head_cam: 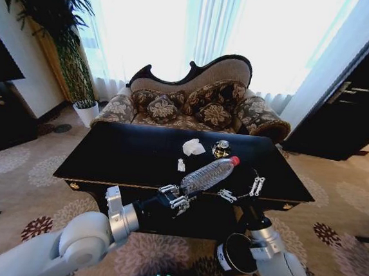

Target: Move to the front of the table and place the trash on the table into the trash bin.

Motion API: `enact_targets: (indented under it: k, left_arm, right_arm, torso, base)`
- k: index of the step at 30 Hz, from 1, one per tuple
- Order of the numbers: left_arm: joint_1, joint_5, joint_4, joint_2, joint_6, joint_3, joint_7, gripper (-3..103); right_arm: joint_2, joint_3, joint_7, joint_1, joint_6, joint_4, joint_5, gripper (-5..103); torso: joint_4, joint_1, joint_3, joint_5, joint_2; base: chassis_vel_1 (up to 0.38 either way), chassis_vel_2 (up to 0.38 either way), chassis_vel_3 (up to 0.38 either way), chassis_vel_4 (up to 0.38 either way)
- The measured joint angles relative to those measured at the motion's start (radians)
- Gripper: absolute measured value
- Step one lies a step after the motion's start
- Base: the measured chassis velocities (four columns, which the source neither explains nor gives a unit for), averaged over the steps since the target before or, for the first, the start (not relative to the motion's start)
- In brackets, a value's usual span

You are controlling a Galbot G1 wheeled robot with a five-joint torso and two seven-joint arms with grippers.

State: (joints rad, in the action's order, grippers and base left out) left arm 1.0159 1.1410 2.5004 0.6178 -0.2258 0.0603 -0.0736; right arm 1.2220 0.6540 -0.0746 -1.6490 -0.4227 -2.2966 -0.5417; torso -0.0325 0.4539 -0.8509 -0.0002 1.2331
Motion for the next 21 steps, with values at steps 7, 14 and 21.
enact_targets:
  k: [7,14,21]
  left_arm:
    - [-0.023,-0.002,0.000,-0.003,0.000,0.026,-0.007,32]
    - [-0.028,0.005,0.000,-0.008,-0.005,0.022,-0.006,32]
    - [-0.023,0.001,-0.001,-0.005,-0.005,0.033,-0.012,28]
  right_arm:
    - [0.013,-0.010,0.003,-0.002,-0.001,-0.004,-0.013,95]
    - [0.022,-0.012,-0.007,-0.003,-0.003,0.000,-0.016,73]
    - [0.036,-0.017,-0.010,-0.013,-0.018,0.008,-0.027,46]
  torso:
    - [0.0000,0.000,0.000,0.0000,0.000]
    - [0.0001,0.000,0.000,-0.0002,0.000]
    - [0.0001,0.000,0.000,0.0000,0.000]
  base:
    - [0.000,0.000,0.000,0.000]
    - [0.000,0.000,0.000,0.000]
    - [0.000,0.000,0.000,0.000]
